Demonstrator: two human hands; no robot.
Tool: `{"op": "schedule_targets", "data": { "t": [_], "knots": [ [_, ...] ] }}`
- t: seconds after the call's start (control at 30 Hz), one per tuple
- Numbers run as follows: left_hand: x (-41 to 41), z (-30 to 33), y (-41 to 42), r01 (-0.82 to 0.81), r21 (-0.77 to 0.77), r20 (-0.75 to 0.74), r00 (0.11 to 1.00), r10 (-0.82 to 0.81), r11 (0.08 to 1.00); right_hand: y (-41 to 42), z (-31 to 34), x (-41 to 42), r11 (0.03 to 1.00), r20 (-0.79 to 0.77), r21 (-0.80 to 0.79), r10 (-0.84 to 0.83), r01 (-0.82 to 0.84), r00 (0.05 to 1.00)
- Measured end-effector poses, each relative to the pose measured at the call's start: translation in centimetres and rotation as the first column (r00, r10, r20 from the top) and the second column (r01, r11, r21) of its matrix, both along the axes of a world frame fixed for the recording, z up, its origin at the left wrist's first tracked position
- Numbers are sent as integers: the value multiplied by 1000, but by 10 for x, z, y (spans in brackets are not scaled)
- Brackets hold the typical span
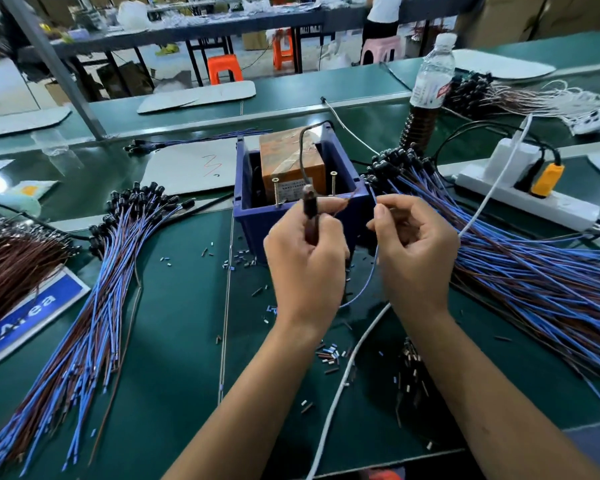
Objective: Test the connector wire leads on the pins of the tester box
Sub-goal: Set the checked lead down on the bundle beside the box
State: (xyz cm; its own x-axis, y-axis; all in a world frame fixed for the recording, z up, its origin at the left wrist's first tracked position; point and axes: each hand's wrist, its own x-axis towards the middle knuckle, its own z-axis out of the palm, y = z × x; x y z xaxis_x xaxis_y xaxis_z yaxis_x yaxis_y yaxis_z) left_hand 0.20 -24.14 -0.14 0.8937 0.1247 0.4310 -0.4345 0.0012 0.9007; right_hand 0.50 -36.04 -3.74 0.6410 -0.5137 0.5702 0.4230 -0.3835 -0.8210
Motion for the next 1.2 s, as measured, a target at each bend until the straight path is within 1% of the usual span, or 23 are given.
{"op": "schedule_targets", "data": {
  "t": [0.13, 0.2, 0.23, 0.27, 0.3, 0.33, 0.37, 0.4, 0.43, 0.47, 0.5, 0.53, 0.6, 0.63, 0.67, 0.73, 0.83, 0.93, 1.0, 1.07, 1.13, 1.17, 1.2],
  "knots": [
    [-3, 20, -44, 194, 5, -132, 972, -192, 981, -40, 11, -16, 989, -48, 29, -141, 143, 989],
    [3, 28, -72, 291, -6, -289, 915, -280, 957, -68, 22, -28, 969, -63, -31, -246, 244, 967],
    [7, 31, -89, 352, -39, -392, 855, -339, 935, -81, 29, -35, 951, -61, -91, -302, 296, 951],
    [12, 33, -106, 427, -107, -497, 759, -420, 898, -93, 38, -42, 923, -59, -168, -359, 345, 932],
    [15, 35, -123, 505, -208, -587, 621, -520, 838, -105, 46, -50, 883, -54, -260, -416, 390, 908],
    [18, 36, -140, 563, -334, -642, 451, -620, 756, -114, 54, -56, 836, -48, -354, -464, 419, 884],
    [19, 35, -157, 591, -454, -655, 286, -699, 667, -123, 61, -63, 788, -50, -442, -498, 428, 866],
    [21, 32, -173, 591, -554, -638, 151, -755, 587, -131, 66, -68, 753, -70, -515, -514, 410, 855],
    [21, 29, -186, 577, -624, -611, 61, -789, 527, -137, 71, -72, 730, -111, -573, -518, 371, 848],
    [20, 27, -198, 553, -679, -578, 1, -816, 482, -144, 74, -76, 713, -165, -622, -524, 324, 836],
    [20, 25, -207, 531, -713, -555, -29, -832, 457, -149, 76, -79, 695, -227, -664, -539, 277, 811],
    [20, 22, -215, 523, -724, -544, -30, -839, 451, -154, 76, -82, 673, -289, -702, -568, 233, 770],
    [27, 13, -227, 499, -711, -554, 37, -831, 496, -158, 72, -85, 633, -391, -762, -618, 137, 682],
    [32, 10, -233, 464, -726, -539, 74, -839, 508, -160, 68, -86, 634, -427, -768, -616, 94, 662],
    [38, 7, -237, 422, -753, -514, 102, -852, 505, -161, 65, -86, 657, -458, -751, -588, 64, 667],
    [46, 8, -240, 328, -759, -527, 198, -826, 563, -163, 59, -86, 716, -483, -697, -517, 48, 707],
    [63, 12, -235, 196, -774, -521, 342, -782, 601, -166, 56, -85, 814, -519, -579, -412, 47, 749],
    [74, 25, -224, 129, -765, -530, 429, -731, 631, -173, 57, -82, 800, -468, -595, -422, 76, 776],
    [82, 29, -215, 160, -704, -523, 542, -658, 692, -178, 59, -80, 764, -438, -638, -465, 99, 769],
    [89, 29, -204, 226, -523, -513, 687, -515, 822, -181, 59, -77, 750, -451, -655, -483, 90, 750],
    [96, 27, -193, 222, -170, -481, 832, -278, 960, -184, 57, -69, 751, -472, -655, -494, 85, 730],
    [98, 25, -186, 178, 31, -439, 886, -146, 984, -183, 55, -65, 746, -471, -660, -503, 89, 724],
    [99, 24, -178, 124, 211, -386, 922, -34, 970, -181, 52, -59, 733, -462, -673, -515, 93, 722]
  ]
}}
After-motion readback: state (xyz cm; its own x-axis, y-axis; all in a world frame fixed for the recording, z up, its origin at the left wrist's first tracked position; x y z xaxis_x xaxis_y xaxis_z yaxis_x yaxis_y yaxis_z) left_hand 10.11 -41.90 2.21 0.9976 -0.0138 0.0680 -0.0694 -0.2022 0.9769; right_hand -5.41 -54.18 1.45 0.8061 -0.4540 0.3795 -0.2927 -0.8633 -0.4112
